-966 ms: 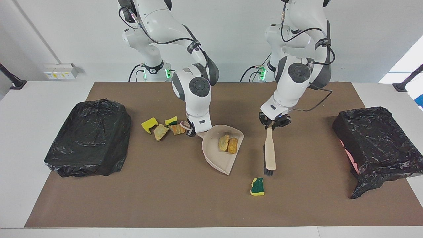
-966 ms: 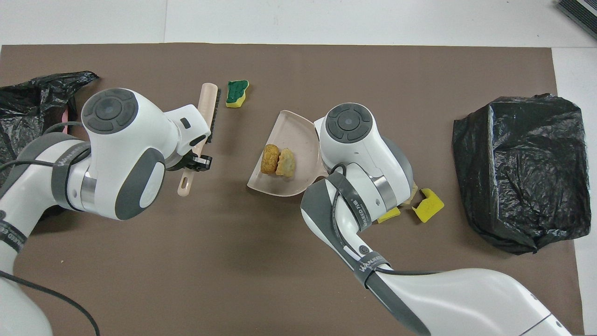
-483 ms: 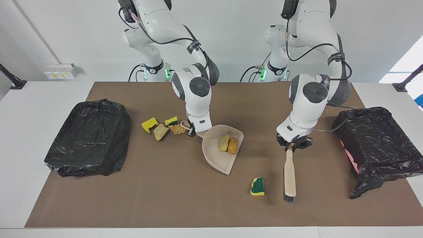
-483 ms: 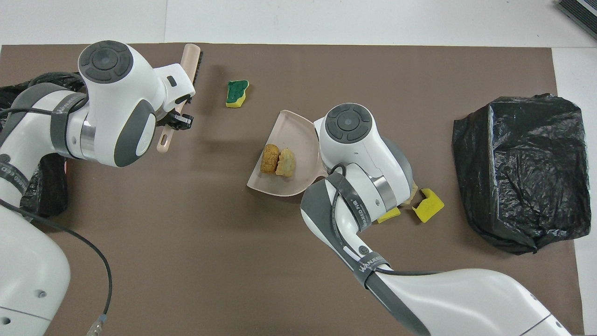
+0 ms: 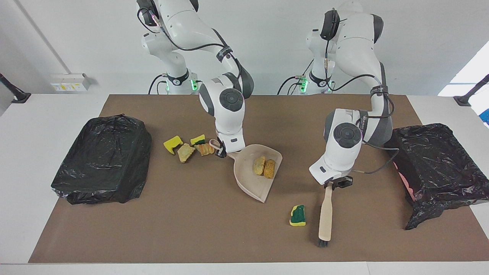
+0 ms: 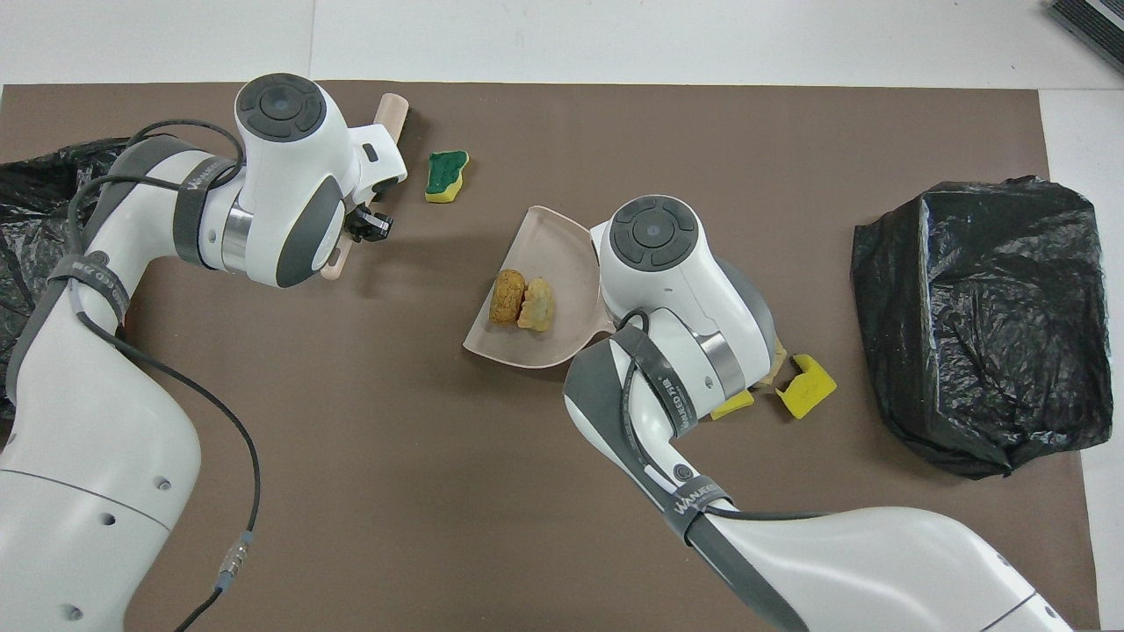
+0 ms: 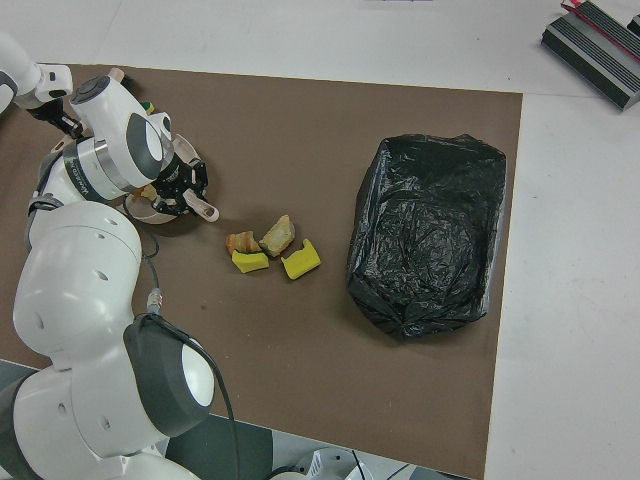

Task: Sweep and dump trash in bin
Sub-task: 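Move the brush with the left gripper behind the green sponge, then sweep the green sponge into the dustpan with the left gripper, then carry the dustpan with the right gripper over the nearer trash bag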

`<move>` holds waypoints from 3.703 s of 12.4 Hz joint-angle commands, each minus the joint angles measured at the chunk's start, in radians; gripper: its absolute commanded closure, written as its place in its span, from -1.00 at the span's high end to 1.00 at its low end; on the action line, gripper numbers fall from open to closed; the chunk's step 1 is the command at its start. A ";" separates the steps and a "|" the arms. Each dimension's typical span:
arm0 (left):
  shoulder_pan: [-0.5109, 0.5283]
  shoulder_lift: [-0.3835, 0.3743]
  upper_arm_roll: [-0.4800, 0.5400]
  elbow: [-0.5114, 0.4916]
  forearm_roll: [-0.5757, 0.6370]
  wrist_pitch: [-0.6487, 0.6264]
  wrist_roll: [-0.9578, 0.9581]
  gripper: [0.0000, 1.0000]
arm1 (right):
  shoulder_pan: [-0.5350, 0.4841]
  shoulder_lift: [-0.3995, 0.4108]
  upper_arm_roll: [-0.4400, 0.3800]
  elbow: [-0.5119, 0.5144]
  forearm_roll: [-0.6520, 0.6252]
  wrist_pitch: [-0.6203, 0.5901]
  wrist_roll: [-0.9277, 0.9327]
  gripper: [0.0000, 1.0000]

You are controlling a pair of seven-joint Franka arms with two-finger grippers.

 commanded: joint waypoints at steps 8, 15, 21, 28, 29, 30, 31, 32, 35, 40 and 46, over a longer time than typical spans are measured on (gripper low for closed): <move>-0.128 -0.091 0.002 -0.069 0.022 -0.169 0.014 -1.00 | -0.005 -0.026 0.009 -0.017 0.013 -0.009 0.048 -1.00; -0.275 -0.209 -0.001 -0.206 -0.056 -0.204 -0.071 -1.00 | -0.005 -0.032 0.009 -0.022 0.013 -0.020 0.059 -1.00; -0.320 -0.268 0.004 -0.210 -0.059 -0.212 -0.187 -1.00 | -0.007 -0.030 0.009 -0.021 0.013 -0.019 0.048 -1.00; -0.214 -0.382 0.019 -0.291 -0.056 -0.280 -0.265 -1.00 | -0.039 -0.053 0.007 -0.014 0.013 -0.031 0.002 -1.00; -0.186 -0.453 0.019 -0.362 -0.056 -0.258 -0.312 -1.00 | -0.071 -0.067 0.009 -0.014 0.014 -0.031 -0.030 -1.00; -0.180 -0.529 0.019 -0.440 -0.056 -0.222 -0.331 -1.00 | -0.092 -0.078 0.009 -0.013 0.014 -0.031 -0.056 -1.00; -0.162 -0.626 0.019 -0.544 -0.059 -0.164 -0.333 -1.00 | -0.121 -0.090 0.009 -0.005 0.019 -0.032 -0.079 -1.00; -0.165 -0.698 0.018 -0.634 -0.062 -0.124 -0.349 -1.00 | -0.161 -0.105 0.007 0.015 0.054 -0.051 -0.111 -1.00; -0.241 -0.806 0.011 -0.795 -0.137 -0.099 -0.524 -1.00 | -0.336 -0.134 0.004 0.087 0.087 -0.153 -0.290 -1.00; -0.491 -0.871 0.010 -0.959 -0.291 0.011 -0.737 -1.00 | -0.630 -0.134 -0.007 0.128 0.062 -0.183 -0.638 -1.00; -0.842 -0.904 0.010 -1.132 -0.292 0.197 -1.029 -1.00 | -0.902 -0.119 -0.011 0.196 -0.108 -0.118 -1.119 -1.00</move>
